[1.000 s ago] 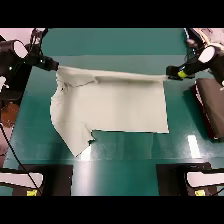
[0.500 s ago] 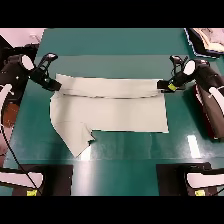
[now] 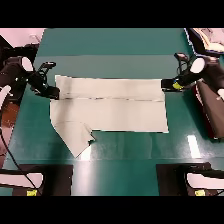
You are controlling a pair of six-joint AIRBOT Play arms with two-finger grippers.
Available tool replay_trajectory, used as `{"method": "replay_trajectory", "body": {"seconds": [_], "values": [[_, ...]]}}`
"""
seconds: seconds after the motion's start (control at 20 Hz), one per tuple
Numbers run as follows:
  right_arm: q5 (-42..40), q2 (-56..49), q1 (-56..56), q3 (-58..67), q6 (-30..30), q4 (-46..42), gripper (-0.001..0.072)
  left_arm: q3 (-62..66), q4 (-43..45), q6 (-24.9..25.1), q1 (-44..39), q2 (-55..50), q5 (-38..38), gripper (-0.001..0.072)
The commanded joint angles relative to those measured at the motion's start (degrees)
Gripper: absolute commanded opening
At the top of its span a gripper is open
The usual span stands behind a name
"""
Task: Fold the shirts.
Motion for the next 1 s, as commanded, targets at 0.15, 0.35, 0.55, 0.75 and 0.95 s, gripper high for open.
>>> {"method": "replay_trajectory", "body": {"seconds": [0.15,0.35,0.55,0.75,0.95], "values": [[2.3,5.9,-3.8,0.0,-5.9,7.9,0.0342,-22.3,-3.7,-12.8,0.0,19.7,4.3,0.0546],[1.7,5.5,-1.9,0.0,-7.9,7.9,0.0341,-39.5,-7.9,-17.7,0.0,34.0,5.4,0.0545],[0.0,5.4,0.9,0.0,-8.4,7.9,0.0339,-47.6,-17.4,-19.4,0.0,37.4,7.6,0.0546],[0.1,5.4,2.1,0.0,-8.9,7.9,0.0339,-49.7,-17.8,-19.8,0.0,37.4,9.1,0.0545],[0.5,5.4,2.1,0.0,-8.9,7.9,0.0339,-51.9,-18.1,-20.7,0.0,37.2,11.0,0.0545]]}}
